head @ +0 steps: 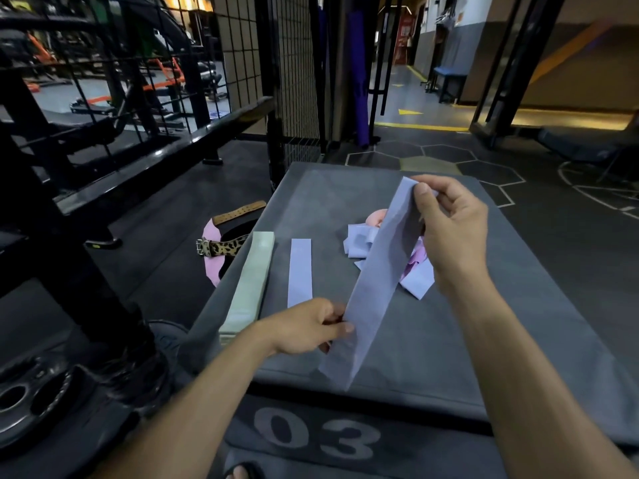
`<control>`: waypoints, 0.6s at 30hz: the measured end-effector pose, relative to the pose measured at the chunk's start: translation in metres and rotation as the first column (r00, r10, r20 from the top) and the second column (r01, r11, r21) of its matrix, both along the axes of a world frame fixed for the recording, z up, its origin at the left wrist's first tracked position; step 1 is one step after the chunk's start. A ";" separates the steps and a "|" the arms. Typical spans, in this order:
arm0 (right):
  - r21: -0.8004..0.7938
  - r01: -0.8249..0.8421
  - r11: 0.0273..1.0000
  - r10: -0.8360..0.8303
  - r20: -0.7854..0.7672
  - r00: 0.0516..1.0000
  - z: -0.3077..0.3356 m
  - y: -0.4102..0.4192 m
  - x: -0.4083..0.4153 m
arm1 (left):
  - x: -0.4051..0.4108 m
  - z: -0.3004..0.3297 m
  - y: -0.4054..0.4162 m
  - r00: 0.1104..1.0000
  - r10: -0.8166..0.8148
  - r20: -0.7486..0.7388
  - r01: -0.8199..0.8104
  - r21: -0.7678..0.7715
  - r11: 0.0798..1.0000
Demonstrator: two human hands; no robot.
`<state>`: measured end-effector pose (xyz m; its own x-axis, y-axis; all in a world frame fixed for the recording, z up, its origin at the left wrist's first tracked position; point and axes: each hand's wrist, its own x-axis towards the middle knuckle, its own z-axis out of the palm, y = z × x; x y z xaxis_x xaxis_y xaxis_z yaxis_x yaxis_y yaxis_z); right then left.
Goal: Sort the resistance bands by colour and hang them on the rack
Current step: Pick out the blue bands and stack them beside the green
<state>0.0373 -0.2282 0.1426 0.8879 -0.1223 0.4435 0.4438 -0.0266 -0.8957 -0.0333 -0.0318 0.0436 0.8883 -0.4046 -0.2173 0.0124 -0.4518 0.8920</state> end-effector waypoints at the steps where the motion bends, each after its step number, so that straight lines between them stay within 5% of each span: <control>1: 0.004 0.011 1.000 -0.011 -0.006 1.000 0.000 0.001 0.000 | -0.003 -0.005 0.002 1.000 -0.002 -0.019 0.002 0.016 1.000; 9: -0.018 0.052 0.998 -0.053 -0.066 0.996 -0.007 0.000 0.004 | -0.024 -0.013 0.026 0.998 0.049 -0.042 -0.046 0.066 0.997; 14: -0.038 0.006 0.999 -0.013 -0.178 0.984 0.002 0.000 0.027 | -0.014 -0.003 0.056 0.923 0.384 0.021 -0.383 -0.025 0.923; 18: -0.053 -0.020 0.998 0.005 -0.265 0.964 0.011 0.016 0.062 | -0.008 0.010 0.061 0.892 0.452 -0.027 -0.452 -0.003 0.892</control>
<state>0.0996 -0.2117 0.1536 0.9757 -0.0927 0.1985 0.1920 -0.0746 -0.9786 -0.0411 0.0295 0.0536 0.9701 0.0375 -0.2399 0.2356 -0.3845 0.8925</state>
